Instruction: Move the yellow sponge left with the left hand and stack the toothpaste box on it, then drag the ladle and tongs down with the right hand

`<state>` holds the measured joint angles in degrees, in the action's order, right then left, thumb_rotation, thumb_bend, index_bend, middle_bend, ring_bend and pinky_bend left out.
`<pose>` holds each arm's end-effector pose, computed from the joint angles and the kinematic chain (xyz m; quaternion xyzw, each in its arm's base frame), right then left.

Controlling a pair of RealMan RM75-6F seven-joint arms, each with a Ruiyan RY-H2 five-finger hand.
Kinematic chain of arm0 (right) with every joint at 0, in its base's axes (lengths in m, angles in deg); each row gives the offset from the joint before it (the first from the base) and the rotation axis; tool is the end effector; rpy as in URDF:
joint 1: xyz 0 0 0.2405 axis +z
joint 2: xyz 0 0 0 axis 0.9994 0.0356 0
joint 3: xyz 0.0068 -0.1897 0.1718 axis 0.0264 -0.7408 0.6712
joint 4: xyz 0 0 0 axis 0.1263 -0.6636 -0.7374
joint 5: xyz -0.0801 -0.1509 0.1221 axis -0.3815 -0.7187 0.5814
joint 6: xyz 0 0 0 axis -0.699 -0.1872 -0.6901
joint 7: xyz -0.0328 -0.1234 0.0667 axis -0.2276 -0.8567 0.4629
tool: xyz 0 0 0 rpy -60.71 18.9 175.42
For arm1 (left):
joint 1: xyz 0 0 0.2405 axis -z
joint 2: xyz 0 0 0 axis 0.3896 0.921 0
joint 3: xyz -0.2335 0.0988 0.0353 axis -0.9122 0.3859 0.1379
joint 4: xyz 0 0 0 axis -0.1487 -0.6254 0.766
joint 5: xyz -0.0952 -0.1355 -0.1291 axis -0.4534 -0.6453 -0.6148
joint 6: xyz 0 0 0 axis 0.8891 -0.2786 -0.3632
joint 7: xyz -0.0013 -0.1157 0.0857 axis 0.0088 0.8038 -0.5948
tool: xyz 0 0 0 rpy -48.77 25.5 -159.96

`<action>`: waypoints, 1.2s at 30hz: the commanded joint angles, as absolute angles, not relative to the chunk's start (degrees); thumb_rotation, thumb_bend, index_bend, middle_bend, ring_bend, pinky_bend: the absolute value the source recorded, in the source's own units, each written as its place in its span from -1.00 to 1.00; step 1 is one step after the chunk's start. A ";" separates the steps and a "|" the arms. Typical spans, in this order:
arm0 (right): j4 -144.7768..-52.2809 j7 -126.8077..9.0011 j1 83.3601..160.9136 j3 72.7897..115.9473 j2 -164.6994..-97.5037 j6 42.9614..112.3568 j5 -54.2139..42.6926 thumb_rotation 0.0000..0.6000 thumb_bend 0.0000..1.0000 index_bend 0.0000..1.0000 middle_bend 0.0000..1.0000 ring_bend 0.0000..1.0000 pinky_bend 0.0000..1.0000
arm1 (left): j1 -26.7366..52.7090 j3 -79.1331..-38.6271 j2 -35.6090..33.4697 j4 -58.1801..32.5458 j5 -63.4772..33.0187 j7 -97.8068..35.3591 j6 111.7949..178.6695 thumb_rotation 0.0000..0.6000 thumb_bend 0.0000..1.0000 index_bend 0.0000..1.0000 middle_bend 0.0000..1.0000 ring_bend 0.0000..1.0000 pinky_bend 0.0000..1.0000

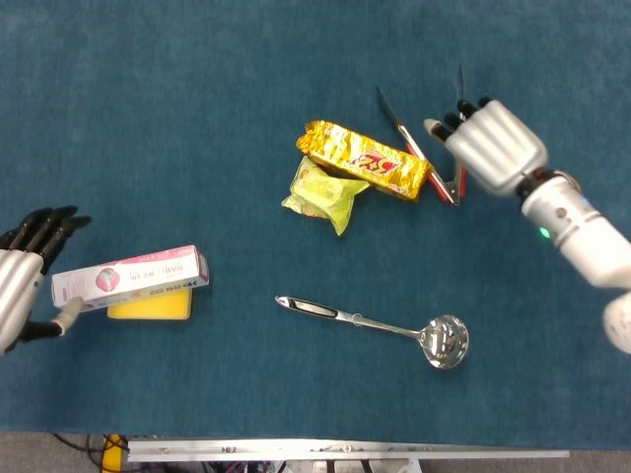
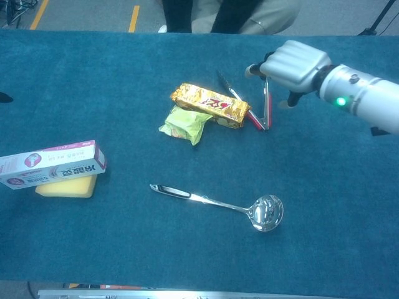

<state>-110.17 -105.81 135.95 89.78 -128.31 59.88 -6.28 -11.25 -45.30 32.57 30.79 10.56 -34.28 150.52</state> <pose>-0.1555 -0.3558 0.0033 0.8634 -0.1422 0.1965 0.4425 -0.2452 0.1651 0.1475 -0.6794 -0.4839 -0.3176 0.4511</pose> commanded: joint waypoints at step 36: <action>-99.19 -109.85 139.18 83.56 -135.88 58.75 -1.26 1.00 -0.68 -0.60 -0.24 -0.52 -0.21 | -11.45 -45.37 32.21 28.62 10.25 -31.83 149.60 1.00 -0.32 -0.79 -0.85 -0.89 -0.62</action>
